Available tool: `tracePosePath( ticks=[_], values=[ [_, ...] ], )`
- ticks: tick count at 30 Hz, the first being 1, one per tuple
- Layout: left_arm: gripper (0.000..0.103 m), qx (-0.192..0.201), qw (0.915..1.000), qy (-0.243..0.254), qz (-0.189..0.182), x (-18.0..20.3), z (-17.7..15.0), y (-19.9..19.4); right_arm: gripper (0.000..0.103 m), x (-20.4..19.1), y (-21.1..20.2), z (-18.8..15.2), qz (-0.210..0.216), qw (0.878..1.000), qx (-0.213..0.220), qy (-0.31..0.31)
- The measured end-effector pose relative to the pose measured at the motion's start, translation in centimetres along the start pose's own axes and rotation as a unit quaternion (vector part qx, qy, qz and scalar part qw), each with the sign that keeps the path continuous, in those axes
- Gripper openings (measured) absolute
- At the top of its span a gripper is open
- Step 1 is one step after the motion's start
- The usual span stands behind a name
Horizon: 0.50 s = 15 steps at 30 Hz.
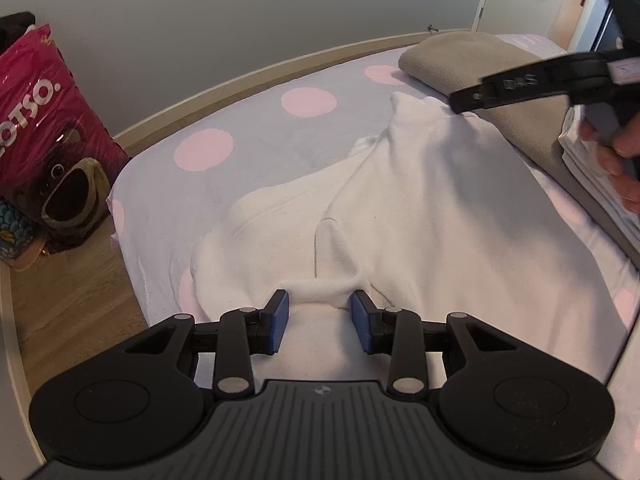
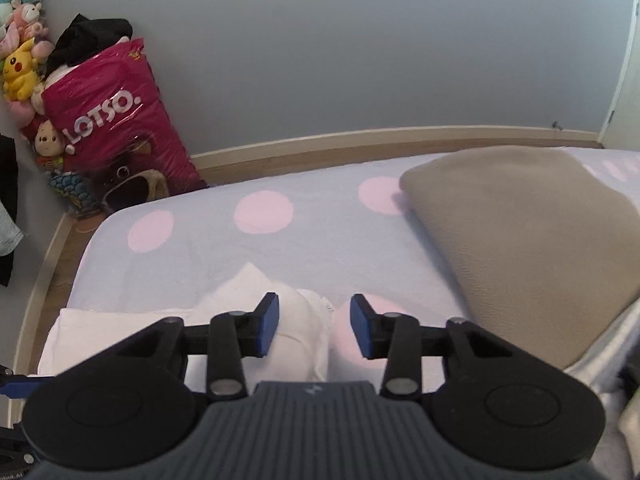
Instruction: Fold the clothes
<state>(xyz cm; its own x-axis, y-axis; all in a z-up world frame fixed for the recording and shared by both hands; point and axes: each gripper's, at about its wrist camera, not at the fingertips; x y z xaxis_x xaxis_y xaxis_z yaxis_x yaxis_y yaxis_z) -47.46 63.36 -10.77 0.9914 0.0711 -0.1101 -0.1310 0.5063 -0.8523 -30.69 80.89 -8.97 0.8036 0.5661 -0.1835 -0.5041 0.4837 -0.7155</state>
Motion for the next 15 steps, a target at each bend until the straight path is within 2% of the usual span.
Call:
tracePosePath(
  ticks=[3,6,7,8,9,13,15],
  values=[
    [0.033,0.012,0.9999,-0.005,-0.004,0.0,0.1,-0.9,0.041,-0.1,-2.7,-0.5,0.005,1.0,0.001,0.008],
    [0.033,0.03,0.9994,0.01,-0.016,0.4,-0.3,-2.3,0.04,-0.6,-5.8,-1.7,0.016,1.0,0.0,0.009],
    [0.029,0.033,0.9989,0.015,-0.029,0.5,-0.6,-2.8,0.039,-0.9,-6.9,-2.3,0.02,1.0,-0.002,0.007],
    [0.022,0.036,0.9982,0.021,-0.042,0.6,-0.9,-3.3,0.032,-1.2,-7.8,-3.1,0.019,1.0,-0.007,0.004],
    [0.021,0.038,0.9974,0.026,-0.054,0.7,-1.2,-3.9,0.023,-1.6,-8.8,-4.1,0.015,1.0,-0.013,0.0],
    [0.019,0.037,0.994,0.06,-0.083,1.6,-3.4,-5.7,0.024,-3.6,-12.0,-8.7,0.002,1.0,-0.027,-0.008],
    [0.018,0.045,0.9918,0.089,-0.08,2.3,-4.3,-6.4,0.024,-4.5,-12.9,-10.9,-0.004,0.999,-0.033,-0.011]
  ],
)
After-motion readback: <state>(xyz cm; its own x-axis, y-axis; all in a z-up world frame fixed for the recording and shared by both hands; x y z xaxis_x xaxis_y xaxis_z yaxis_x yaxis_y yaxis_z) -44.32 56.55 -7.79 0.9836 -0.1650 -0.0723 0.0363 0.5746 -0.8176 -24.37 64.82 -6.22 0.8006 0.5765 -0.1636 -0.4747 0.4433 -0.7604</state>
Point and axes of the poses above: each gripper's, at about its wrist camera, not at the fingertips, and y roughly the way its jaws point, x to its right, z to its top, and after that the axes turned 10 degrees about z, right-handed
